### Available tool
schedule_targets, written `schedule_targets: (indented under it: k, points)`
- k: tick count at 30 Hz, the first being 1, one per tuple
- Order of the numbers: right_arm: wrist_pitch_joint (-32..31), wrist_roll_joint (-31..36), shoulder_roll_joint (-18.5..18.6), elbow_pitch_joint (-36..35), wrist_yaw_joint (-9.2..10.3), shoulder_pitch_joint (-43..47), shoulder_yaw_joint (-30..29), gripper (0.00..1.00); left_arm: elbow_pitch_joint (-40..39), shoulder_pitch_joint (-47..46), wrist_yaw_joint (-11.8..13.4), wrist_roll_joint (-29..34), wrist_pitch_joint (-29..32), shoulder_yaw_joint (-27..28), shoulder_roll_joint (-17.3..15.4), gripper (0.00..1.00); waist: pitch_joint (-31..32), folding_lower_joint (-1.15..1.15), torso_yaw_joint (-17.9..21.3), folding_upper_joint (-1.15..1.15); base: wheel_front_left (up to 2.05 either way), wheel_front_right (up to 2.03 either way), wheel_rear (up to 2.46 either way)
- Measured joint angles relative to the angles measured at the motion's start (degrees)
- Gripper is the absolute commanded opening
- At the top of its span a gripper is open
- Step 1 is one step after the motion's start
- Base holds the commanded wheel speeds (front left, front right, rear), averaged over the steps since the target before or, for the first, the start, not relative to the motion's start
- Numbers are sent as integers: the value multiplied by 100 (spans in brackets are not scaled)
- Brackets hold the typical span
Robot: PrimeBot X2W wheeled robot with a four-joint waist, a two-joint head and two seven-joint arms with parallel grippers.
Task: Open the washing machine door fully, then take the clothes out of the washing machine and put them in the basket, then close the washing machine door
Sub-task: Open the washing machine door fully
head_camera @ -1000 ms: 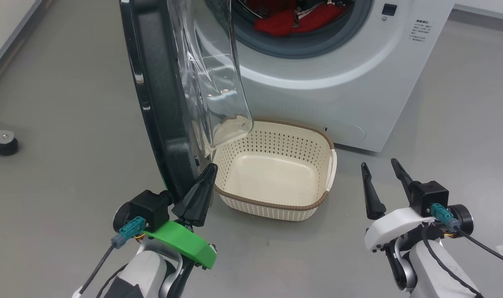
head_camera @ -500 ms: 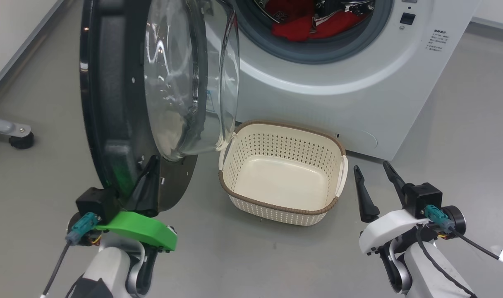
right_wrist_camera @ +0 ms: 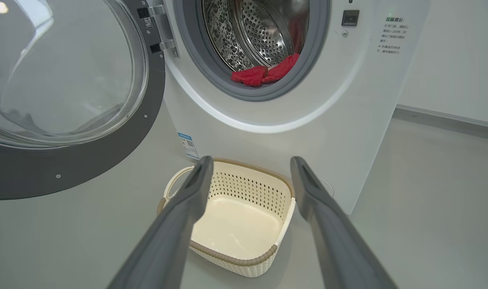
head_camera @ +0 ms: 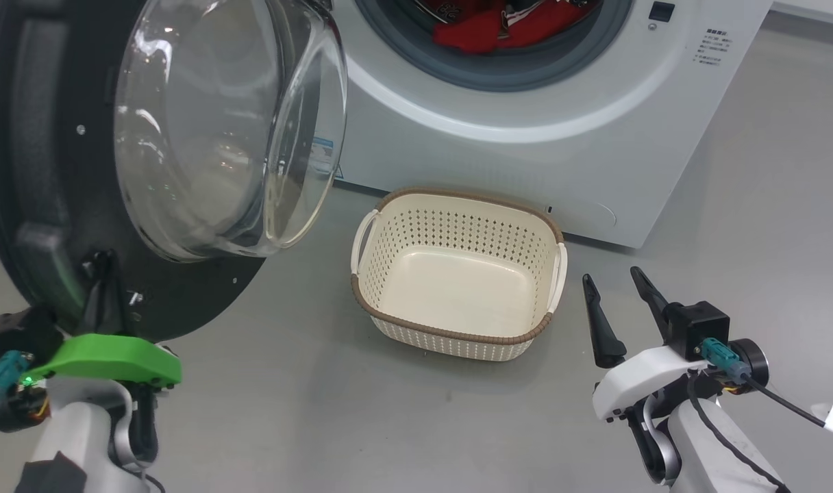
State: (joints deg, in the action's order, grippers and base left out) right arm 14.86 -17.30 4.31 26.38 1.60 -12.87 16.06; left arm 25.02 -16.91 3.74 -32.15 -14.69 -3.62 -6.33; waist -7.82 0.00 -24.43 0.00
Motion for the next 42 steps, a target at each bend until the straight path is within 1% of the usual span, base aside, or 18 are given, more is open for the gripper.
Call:
schedule_targets:
  k: [3, 12, 14, 17, 22, 26, 30, 32, 35, 37, 42]
  points:
    - [0, 20, 0, -3, -1, -41, -16, 100, 85, -132, 27, -64, 0, 202, -78, 0, -59, 0, 43, 0, 0, 0, 0]
    - [0, 33, 0, -11, -4, -136, -31, 100, 539, -518, 59, -63, 0, 541, -364, 0, -251, 0, 202, 0, 0, 0, 0]
    - [0, 33, 0, -9, -47, -158, -36, 100, 627, -599, 107, -62, 0, 620, -402, 0, -291, 0, 238, 0, 0, 0, 0]
    - [0, 36, 0, -12, -53, -221, -46, 100, 756, -709, 119, -60, 0, 705, -479, 0, -347, 0, 293, 0, 0, 0, 0]
    - [0, 75, 1, -4, -96, -242, -82, 100, 965, -870, 160, -59, 0, 924, -563, 0, -399, 0, 385, 0, 0, 0, 0]
    - [0, 75, 8, 7, -96, -242, -149, 100, 1024, -946, 176, -20, 0, 938, -572, 0, -390, 0, 415, 0, 0, 0, 0]
    - [0, 75, -1, 29, -98, -242, -174, 100, 1016, -945, 175, 165, 0, 895, -565, 0, -310, 0, 440, 0, 0, 0, 0]
    - [0, 75, -5, 31, -101, -242, -182, 100, 931, -939, 136, 271, 0, 834, -554, 0, -261, 0, 459, 0, 0, 0, 0]
    - [0, 73, -24, 36, -104, -238, -221, 100, 748, -903, -12, 416, -1, 687, -476, 0, -176, 0, 490, 0, 0, 0, 0]
    - [0, 70, -33, 36, -103, -226, -254, 100, 612, -828, -124, 559, -1, 561, -352, 0, -112, 0, 515, 0, 0, 0, 0]
    - [0, 53, -66, 49, -103, -174, -300, 100, 352, -453, -392, 693, -1, 326, -14, 0, 50, 0, 619, 0, 0, 0, 0]
